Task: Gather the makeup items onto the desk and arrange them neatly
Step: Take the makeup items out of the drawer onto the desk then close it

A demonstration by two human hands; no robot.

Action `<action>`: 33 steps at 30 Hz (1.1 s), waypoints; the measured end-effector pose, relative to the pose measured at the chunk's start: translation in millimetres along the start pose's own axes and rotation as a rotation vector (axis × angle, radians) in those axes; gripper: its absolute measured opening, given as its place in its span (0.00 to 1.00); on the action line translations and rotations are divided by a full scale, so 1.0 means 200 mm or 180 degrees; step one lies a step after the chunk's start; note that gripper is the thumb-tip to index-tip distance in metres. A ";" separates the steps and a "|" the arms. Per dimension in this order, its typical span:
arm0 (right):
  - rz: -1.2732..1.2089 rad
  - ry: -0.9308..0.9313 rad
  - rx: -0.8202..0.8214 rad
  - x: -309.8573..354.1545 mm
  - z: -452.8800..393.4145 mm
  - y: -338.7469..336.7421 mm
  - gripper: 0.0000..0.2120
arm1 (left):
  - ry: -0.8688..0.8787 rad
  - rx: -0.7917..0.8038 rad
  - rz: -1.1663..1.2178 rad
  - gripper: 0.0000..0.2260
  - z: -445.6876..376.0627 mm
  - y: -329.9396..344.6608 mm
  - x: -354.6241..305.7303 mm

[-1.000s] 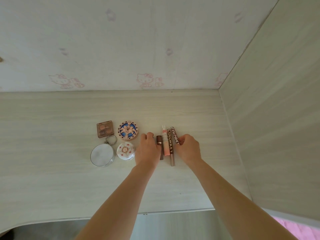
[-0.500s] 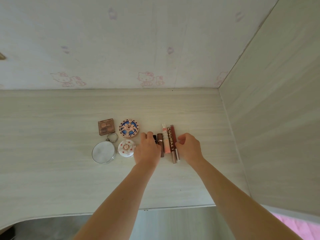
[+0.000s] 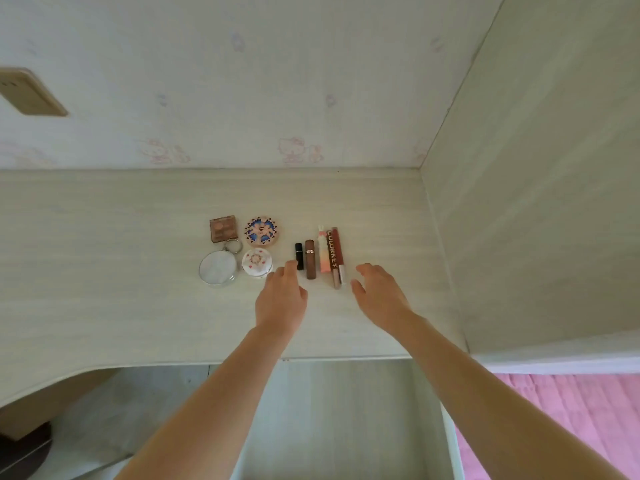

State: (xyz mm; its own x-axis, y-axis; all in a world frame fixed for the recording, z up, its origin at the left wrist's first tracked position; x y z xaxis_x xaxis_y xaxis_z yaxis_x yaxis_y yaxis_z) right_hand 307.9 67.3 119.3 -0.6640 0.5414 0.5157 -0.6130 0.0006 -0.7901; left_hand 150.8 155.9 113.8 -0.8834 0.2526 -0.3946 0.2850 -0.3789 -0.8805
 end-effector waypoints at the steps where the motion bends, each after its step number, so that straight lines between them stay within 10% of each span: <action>1: 0.0093 -0.0066 -0.0011 -0.01 0.06 0.00 0.19 | 0.0024 -0.0032 -0.0009 0.20 0.05 0.01 0.01; 13: 0.0713 -0.0777 0.0250 -0.25 0.85 0.22 0.20 | 0.0326 -0.0186 0.0134 0.18 0.97 0.28 0.13; 20: 0.0711 -0.0738 0.0737 -0.45 1.31 0.52 0.20 | 0.0282 0.0694 -0.0061 0.16 1.41 0.57 0.35; 33: 0.1087 -0.0648 0.0918 -0.62 1.59 0.92 0.22 | 0.0399 0.0861 -0.0564 0.21 1.62 0.80 0.54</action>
State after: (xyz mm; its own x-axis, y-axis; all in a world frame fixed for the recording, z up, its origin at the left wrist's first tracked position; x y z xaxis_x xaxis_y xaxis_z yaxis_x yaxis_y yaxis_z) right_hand 141.6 -267.1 15.8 -0.9004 0.2947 0.3200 -0.4200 -0.3967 -0.8162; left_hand -20.8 -166.2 15.8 -0.8530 0.4365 -0.2859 0.0077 -0.5373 -0.8433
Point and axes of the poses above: each hand's wrist, its own z-axis away from the middle knuckle, its own y-axis out of the palm, x = y × z, the point moved 3 cm from there along -z, towards the middle knuckle, and after that the axes turned 4 degrees about -y, right-handed, at the moved point
